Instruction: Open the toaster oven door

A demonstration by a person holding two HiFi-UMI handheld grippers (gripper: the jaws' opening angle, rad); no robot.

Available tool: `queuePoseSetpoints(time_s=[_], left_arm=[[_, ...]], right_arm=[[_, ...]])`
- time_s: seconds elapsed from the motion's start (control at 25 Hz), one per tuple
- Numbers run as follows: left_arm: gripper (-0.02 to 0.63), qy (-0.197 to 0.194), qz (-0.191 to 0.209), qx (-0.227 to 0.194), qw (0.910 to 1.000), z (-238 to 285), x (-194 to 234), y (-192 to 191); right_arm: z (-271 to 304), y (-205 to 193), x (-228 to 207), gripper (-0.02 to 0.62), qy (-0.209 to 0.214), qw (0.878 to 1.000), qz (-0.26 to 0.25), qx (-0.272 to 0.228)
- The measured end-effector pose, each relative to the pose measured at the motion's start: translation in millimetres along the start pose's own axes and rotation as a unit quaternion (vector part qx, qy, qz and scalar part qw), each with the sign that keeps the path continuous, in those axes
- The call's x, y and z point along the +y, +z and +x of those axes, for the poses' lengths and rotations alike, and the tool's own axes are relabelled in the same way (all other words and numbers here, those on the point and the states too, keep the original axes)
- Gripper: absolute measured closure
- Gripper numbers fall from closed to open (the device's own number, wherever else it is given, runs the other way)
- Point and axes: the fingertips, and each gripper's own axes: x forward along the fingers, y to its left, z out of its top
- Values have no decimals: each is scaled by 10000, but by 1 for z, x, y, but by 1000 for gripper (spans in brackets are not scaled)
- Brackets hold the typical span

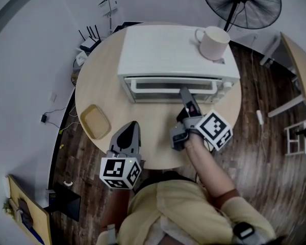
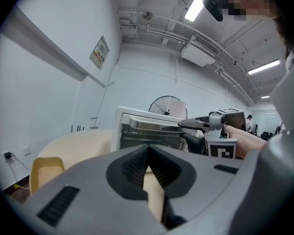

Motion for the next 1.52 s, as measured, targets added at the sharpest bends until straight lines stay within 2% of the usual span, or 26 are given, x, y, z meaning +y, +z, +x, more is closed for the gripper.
queuePoseSetpoints(time_s=[0.72, 1.08, 1.52], left_arm=[[605, -417, 55, 131, 9990, -31, 1, -8], [605, -540, 43, 172, 9984, -43, -2, -16], [606, -509, -5, 300, 9983, -58, 1, -31]], right_arm=[[-38, -19, -8, 448, -193, 9991, -172, -332], [-61, -35, -17, 448, -409, 9984, -240, -312], [-81, -51, -27, 448, -584, 9974, -306, -285]])
